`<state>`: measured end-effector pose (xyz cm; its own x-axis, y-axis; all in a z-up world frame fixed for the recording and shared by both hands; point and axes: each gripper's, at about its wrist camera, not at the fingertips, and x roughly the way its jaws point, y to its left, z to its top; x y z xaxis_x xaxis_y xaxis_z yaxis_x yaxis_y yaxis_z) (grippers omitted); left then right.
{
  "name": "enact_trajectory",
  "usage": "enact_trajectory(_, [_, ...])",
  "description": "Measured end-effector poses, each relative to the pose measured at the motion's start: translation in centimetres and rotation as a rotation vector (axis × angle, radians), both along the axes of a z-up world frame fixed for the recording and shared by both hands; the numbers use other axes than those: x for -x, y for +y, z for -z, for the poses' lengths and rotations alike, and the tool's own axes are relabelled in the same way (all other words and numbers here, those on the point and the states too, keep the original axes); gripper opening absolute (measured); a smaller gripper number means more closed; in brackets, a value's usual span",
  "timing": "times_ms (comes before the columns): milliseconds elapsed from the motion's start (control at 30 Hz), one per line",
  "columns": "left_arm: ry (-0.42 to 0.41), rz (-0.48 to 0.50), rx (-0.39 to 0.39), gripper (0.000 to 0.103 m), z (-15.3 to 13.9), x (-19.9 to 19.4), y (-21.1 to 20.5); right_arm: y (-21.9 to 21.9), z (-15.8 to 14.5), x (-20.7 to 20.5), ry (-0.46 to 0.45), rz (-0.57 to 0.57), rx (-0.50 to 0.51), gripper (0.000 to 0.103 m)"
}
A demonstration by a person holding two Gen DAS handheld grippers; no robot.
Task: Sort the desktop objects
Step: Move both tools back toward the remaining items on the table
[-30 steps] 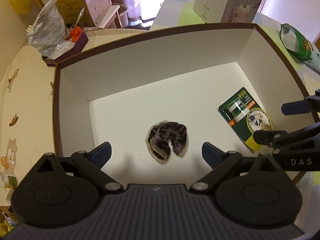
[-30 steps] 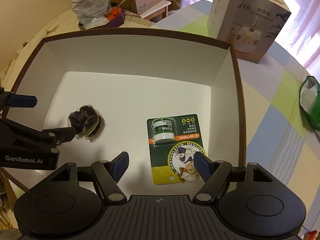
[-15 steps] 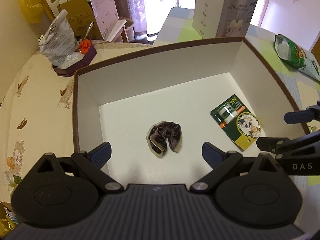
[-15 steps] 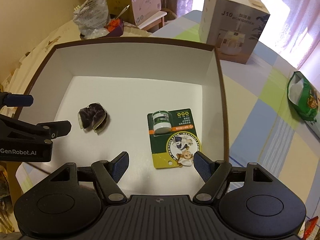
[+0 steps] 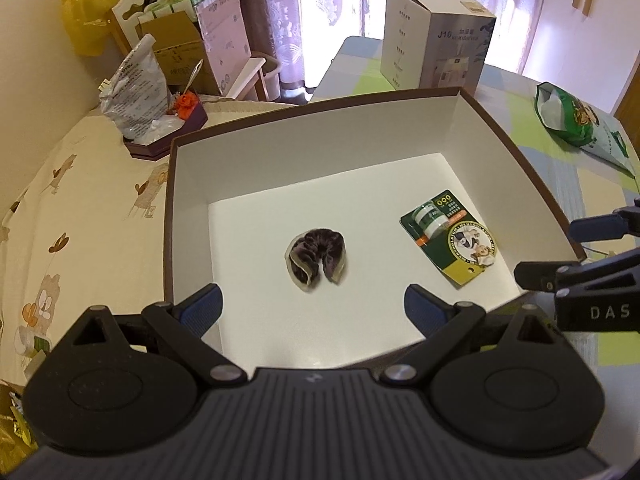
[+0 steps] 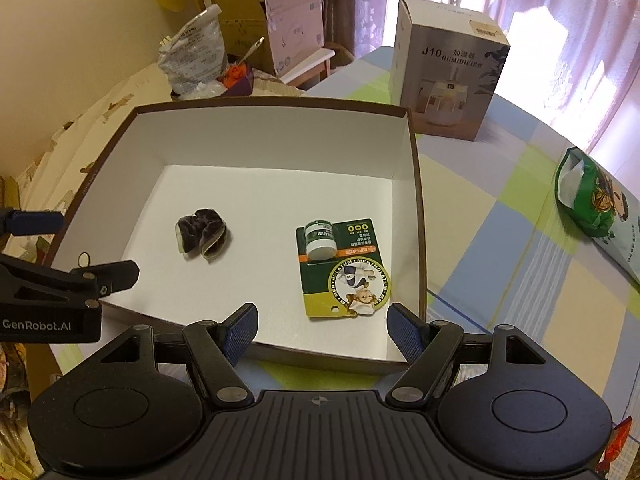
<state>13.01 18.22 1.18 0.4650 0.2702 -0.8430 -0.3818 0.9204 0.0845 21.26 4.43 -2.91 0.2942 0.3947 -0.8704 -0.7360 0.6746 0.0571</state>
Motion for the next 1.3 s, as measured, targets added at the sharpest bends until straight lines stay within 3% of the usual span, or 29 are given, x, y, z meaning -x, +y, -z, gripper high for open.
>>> enact_trajectory(633, [-0.005,-0.014,-0.022,0.096,-0.6,3.3,-2.6,-3.8,-0.6,2.2,0.014,0.024,-0.075,0.077])
enact_trajectory(1033, [0.015,0.046,-0.016,0.096,0.5,3.8,-5.3,-7.8,-0.1,3.3,0.021,0.091,-0.102,0.077])
enact_trajectory(1300, [0.038,0.127,0.008,0.096,2.1,3.8,-7.8,-13.1,1.7,4.5,0.018,0.196,-0.085,0.077])
